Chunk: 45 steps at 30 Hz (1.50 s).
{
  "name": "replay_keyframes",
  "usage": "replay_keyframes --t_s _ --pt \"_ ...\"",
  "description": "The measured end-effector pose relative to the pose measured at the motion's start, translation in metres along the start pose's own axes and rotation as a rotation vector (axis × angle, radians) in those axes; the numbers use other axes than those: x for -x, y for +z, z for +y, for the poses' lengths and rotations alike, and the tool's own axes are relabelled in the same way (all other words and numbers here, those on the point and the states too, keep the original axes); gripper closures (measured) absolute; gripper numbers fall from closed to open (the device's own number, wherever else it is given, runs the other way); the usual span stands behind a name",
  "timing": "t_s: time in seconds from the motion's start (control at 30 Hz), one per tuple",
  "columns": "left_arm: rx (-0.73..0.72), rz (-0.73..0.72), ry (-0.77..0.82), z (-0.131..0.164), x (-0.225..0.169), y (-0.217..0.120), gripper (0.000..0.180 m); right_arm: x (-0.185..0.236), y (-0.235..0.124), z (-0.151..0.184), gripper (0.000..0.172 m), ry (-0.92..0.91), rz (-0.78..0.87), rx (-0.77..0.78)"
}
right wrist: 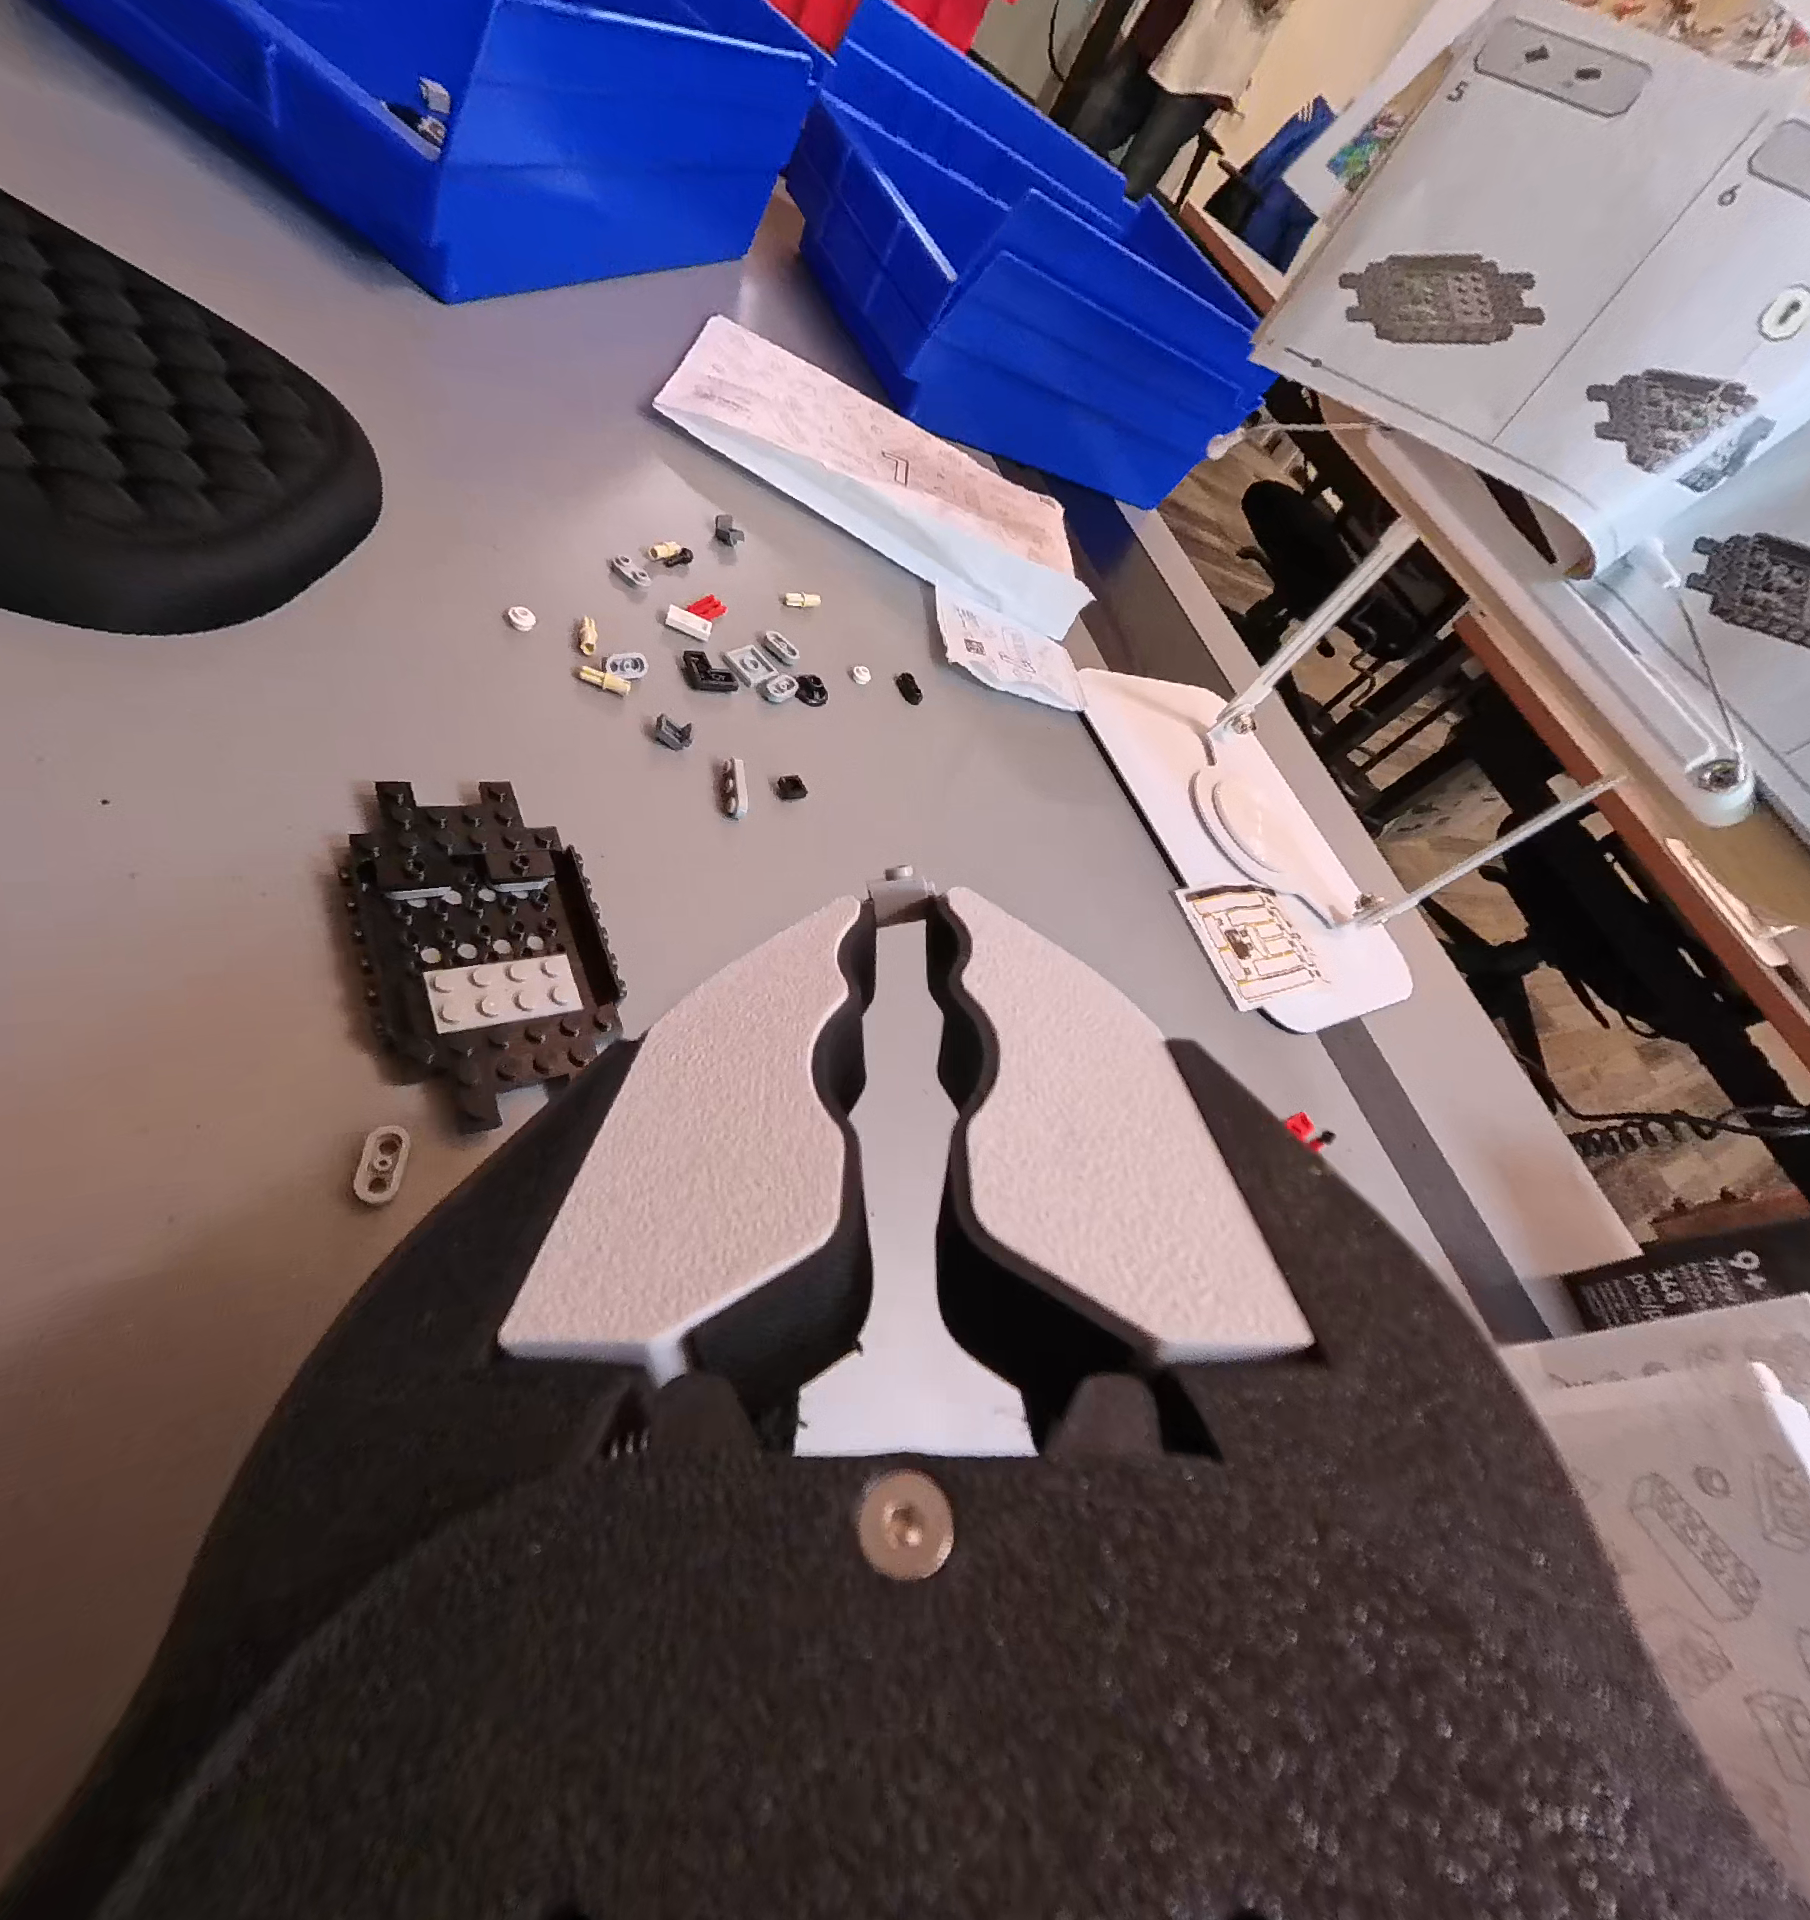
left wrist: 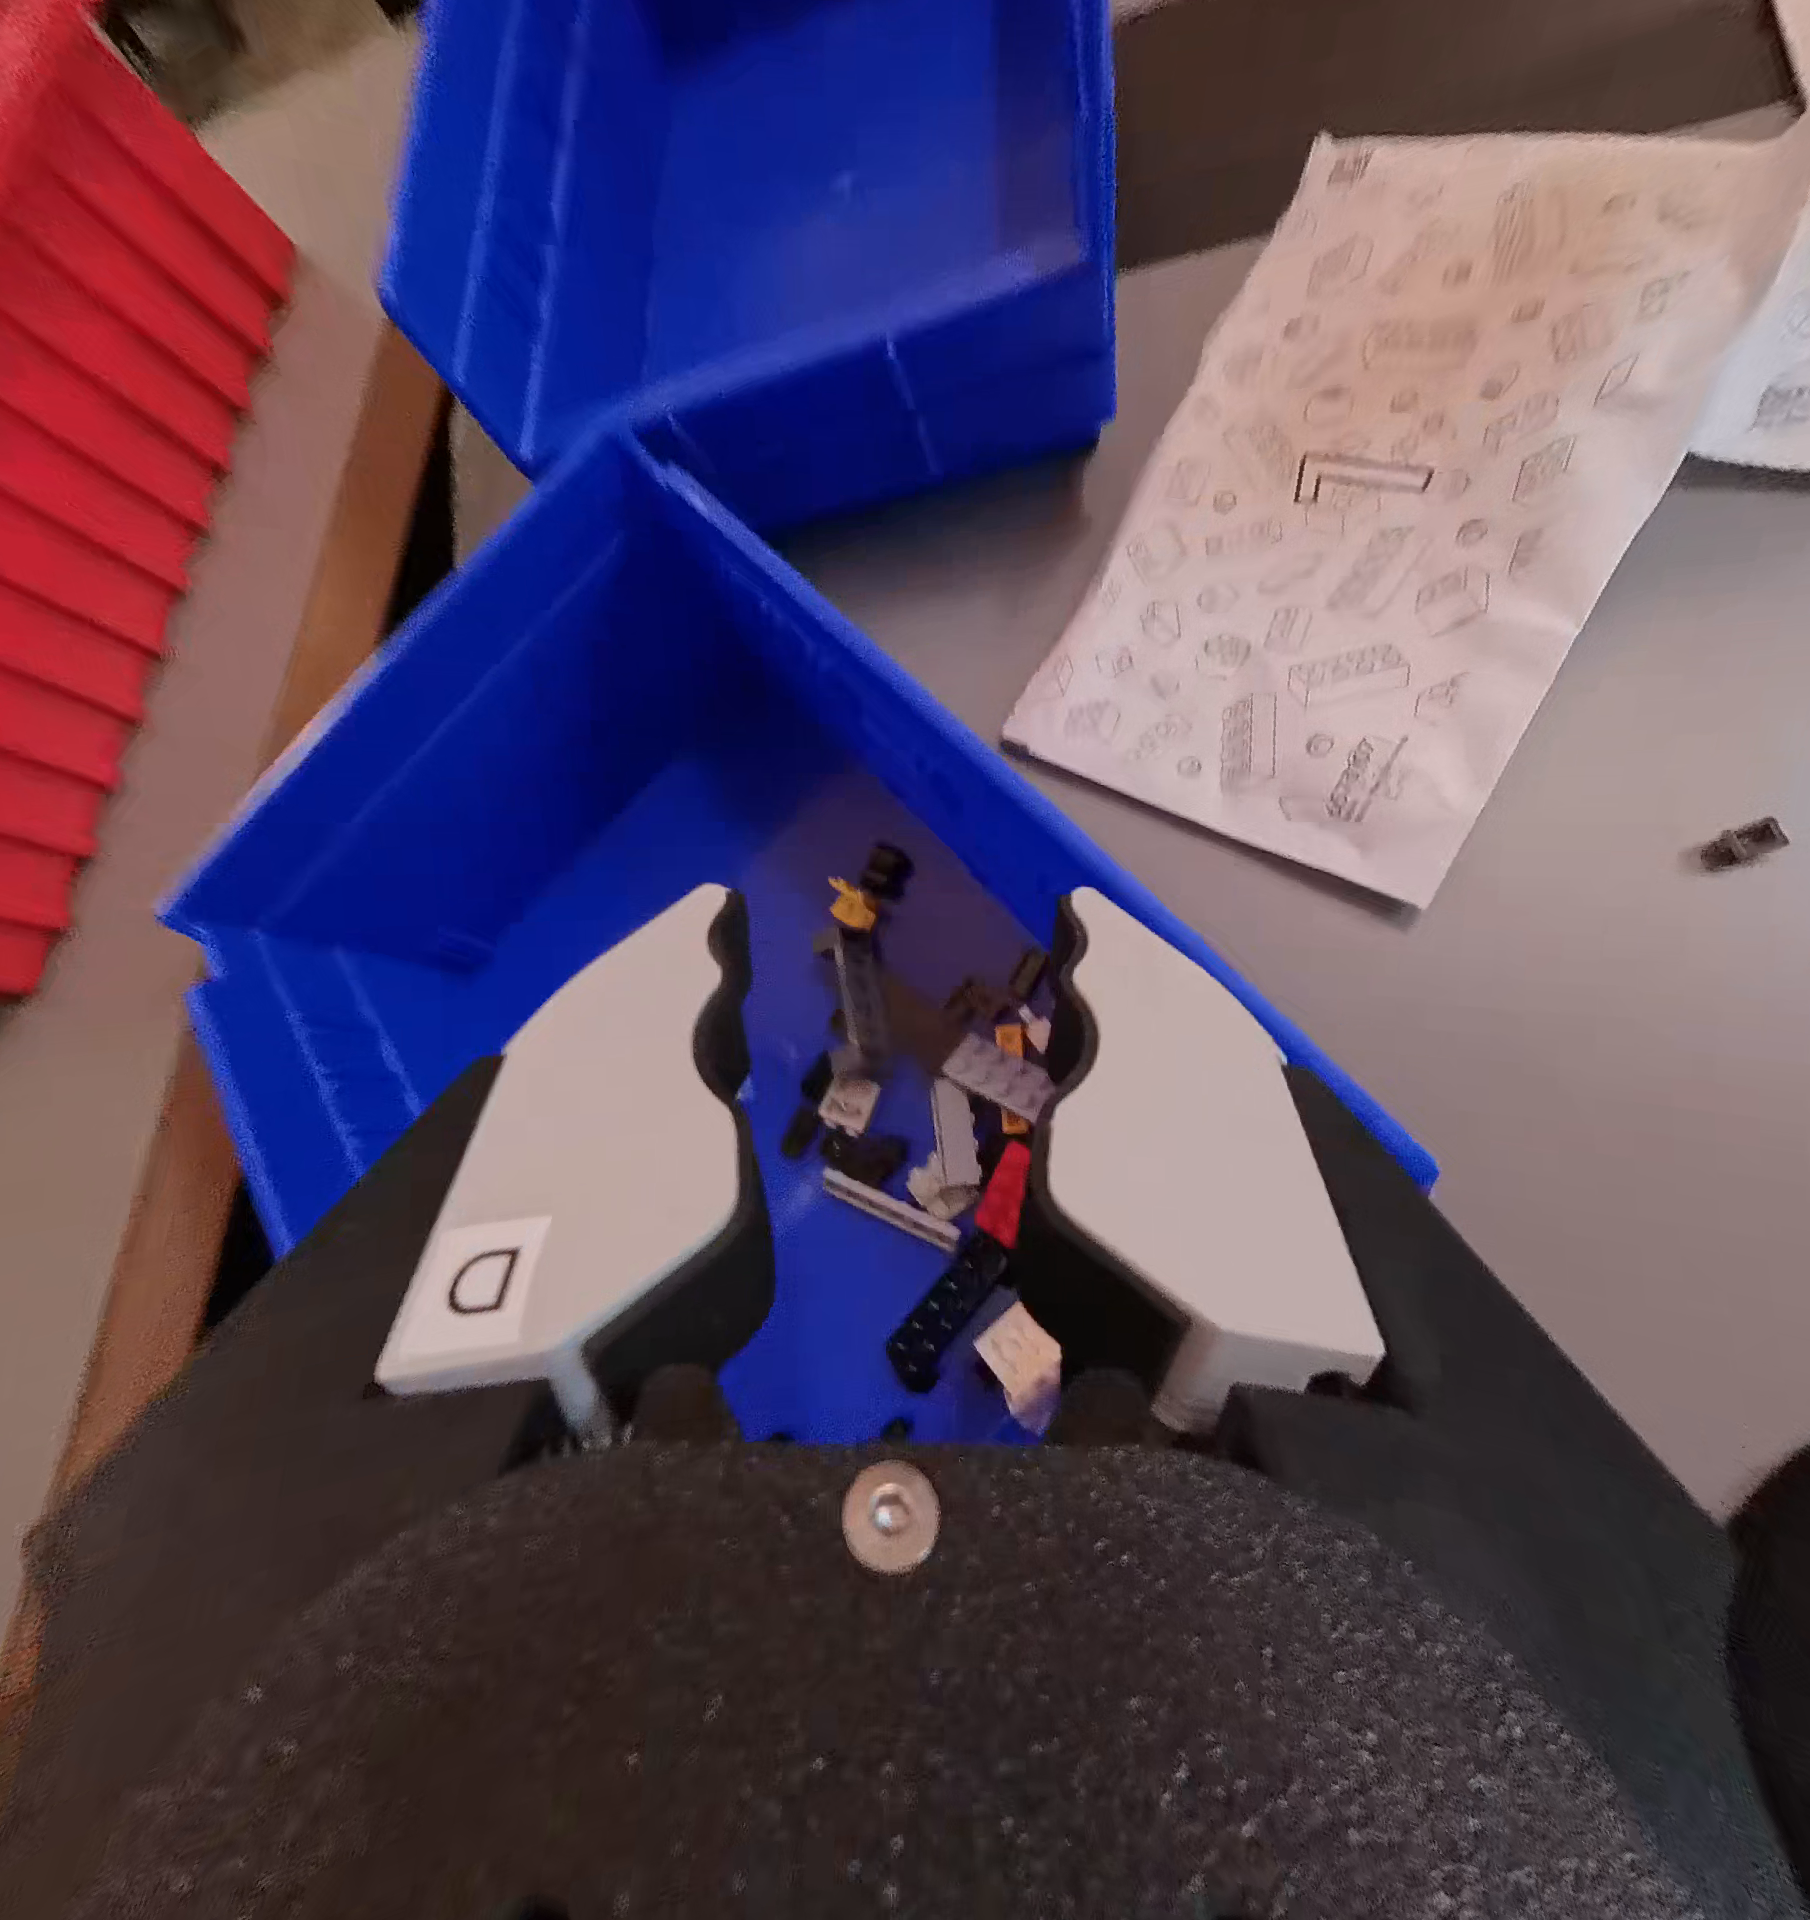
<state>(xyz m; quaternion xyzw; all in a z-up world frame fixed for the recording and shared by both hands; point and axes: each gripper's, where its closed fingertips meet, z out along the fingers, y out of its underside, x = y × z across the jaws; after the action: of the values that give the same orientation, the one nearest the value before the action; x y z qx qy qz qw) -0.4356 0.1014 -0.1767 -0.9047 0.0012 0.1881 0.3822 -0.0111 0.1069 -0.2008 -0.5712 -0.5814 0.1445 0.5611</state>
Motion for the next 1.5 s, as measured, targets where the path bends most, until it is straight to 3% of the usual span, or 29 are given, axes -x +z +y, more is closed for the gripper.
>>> replay_keyframes --t_s 0.07,0.13,0.17,0.23,0.3,0.33,0.4,0.47,0.53,0.7,0.8,0.87,0.97,1.03,1.1,1.17,1.27,1.33,1.4,1.5 --pt "-0.125 -0.034 0.033 -0.022 -0.002 -0.016 0.133 0.001 -0.001 -0.004 0.163 -0.013 0.004 -0.019" --pt "-0.344 0.096 0.08 -0.056 -0.037 -0.045 0.146 0.003 -0.002 -0.012 0.162 -0.032 0.013 -0.051" --pt "-0.45 0.253 0.088 -0.071 -0.068 -0.063 0.151 0.003 -0.002 -0.016 0.163 -0.048 0.027 -0.063" --pt "-0.579 0.743 0.096 -0.084 -0.153 -0.109 0.153 0.003 -0.004 -0.026 0.163 -0.11 0.068 -0.087" --pt "-0.562 1.243 0.068 -0.078 -0.223 -0.157 0.152 0.005 -0.006 -0.036 0.162 -0.17 0.098 -0.109" --pt "-0.504 1.398 0.048 -0.072 -0.249 -0.167 0.152 0.008 -0.006 -0.041 0.162 -0.188 0.098 -0.12" --pt "-0.341 1.587 0.055 -0.054 -0.295 -0.175 0.152 0.016 -0.006 -0.048 0.162 -0.207 0.08 -0.139" --pt "-0.247 1.671 0.046 -0.041 -0.327 -0.177 0.153 0.024 -0.005 -0.052 0.162 -0.212 0.051 -0.16" --pt "-0.164 1.668 0.059 -0.03 -0.348 -0.17 0.154 0.031 -0.003 -0.054 0.162 -0.21 0.023 -0.165" --pt "-0.126 1.662 0.081 -0.025 -0.361 -0.168 0.17 0.04 0.001 -0.055 0.162 -0.233 -0.005 -0.163" --pt "-0.18 1.614 0.156 -0.025 -0.358 -0.168 0.171 0.041 0.002 -0.058 0.162 -0.24 0.003 -0.176" --pt "-0.276 1.442 0.223 -0.033 -0.347 -0.156 0.171 0.032 0.0 -0.057 0.171 -0.245 0.044 -0.158" --pt "-0.486 1.076 0.241 -0.07 -0.291 -0.136 0.17 -0.004 -0.012 -0.044 0.168 -0.147 0.116 -0.104" --pt "-0.573 0.686 0.235 -0.094 -0.224 -0.11 0.17 -0.034 -0.026 -0.03 0.165 -0.049 0.153 -0.053" --pt "-0.531 0.319 0.195 -0.099 -0.145 -0.085 0.17 -0.06 -0.041 -0.007 0.165 0.033 0.177 0.049" --pt "-0.407 0.11 0.113 -0.082 -0.078 -0.061 0.171 -0.076 -0.058 0.024 0.165 0.105 0.152 0.193" --pt "-0.146 0.028 -0.039 -0.032 -0.018 -0.024 0.17 -0.076 -0.088 0.068 0.164 0.256 0.045 0.385" --pt "-0.044 0.034 -0.093 -0.009 -0.006 -0.008 0.157 -0.067 -0.107 0.089 0.164 0.336 -0.023 0.474" --pt "0.021 0.039 -0.095 0.003 -0.005 0.005 0.143 -0.055 -0.121 0.104 0.163 0.395 -0.084 0.528" --pt "0.01 0.031 -0.07 -0.001 -0.009 0.009 0.133 -0.033 -0.121 0.105 0.159 0.419 -0.187 0.537"
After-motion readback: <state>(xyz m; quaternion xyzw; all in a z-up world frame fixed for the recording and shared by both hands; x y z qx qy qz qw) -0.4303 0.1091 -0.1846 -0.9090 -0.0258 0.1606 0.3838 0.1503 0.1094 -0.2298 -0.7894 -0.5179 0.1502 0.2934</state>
